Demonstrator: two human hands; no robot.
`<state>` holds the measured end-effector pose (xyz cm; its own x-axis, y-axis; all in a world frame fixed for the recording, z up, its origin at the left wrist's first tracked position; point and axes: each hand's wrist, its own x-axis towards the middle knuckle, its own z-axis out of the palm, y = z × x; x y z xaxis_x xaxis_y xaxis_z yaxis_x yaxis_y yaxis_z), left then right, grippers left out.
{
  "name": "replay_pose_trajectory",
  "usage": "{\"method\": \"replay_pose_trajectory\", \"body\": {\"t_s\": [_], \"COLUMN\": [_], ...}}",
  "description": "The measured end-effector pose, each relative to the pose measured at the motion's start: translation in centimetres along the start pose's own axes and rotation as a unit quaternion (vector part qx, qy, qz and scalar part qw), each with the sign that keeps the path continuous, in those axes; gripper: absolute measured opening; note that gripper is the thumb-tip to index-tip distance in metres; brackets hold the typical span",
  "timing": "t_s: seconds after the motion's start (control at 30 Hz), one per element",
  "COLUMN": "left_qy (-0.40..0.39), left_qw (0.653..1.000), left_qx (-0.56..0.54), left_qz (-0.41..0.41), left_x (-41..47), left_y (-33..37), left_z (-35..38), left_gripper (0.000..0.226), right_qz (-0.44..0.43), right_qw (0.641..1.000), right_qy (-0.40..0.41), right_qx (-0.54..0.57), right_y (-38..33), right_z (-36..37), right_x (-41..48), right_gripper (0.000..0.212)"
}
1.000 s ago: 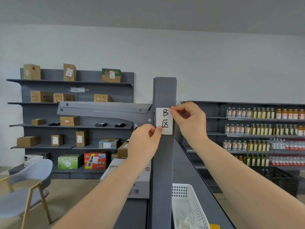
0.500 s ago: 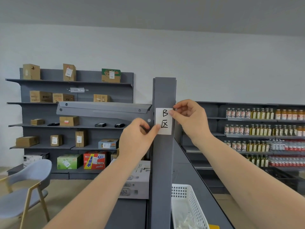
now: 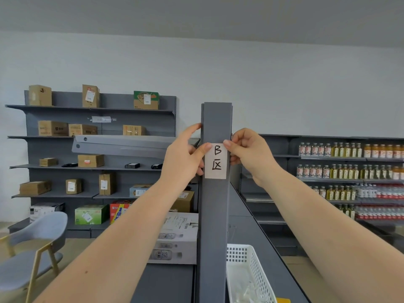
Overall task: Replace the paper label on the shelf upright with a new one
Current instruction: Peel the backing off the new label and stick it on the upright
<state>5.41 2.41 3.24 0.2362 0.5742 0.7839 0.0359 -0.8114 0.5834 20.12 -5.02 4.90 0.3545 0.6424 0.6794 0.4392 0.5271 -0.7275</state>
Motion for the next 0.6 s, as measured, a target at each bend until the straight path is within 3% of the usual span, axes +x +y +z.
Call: {"method": "replay_pose_trajectory", "body": {"t_s": [0.27, 0.6], "left_qy": [-0.067, -0.074], "left_qw": [0.997, 0.99], "left_qx": [0.04, 0.111], "left_qz": [-0.005, 0.056], "left_x": [-4.2, -3.8], "left_y": [-3.2, -3.2], "left_z": [0.3, 0.3], "left_gripper": [0.084, 0.088], "right_qz": [0.038, -0.03], "right_qw": [0.998, 0.981], "right_qy": [-0.009, 0.014], "right_qx": [-0.052, -0.191], "right_y": [3.7, 3.0], "right_z": [0.1, 0.5], "right_x": [-4.2, -4.5], "right_gripper": [0.021, 0.032]}}
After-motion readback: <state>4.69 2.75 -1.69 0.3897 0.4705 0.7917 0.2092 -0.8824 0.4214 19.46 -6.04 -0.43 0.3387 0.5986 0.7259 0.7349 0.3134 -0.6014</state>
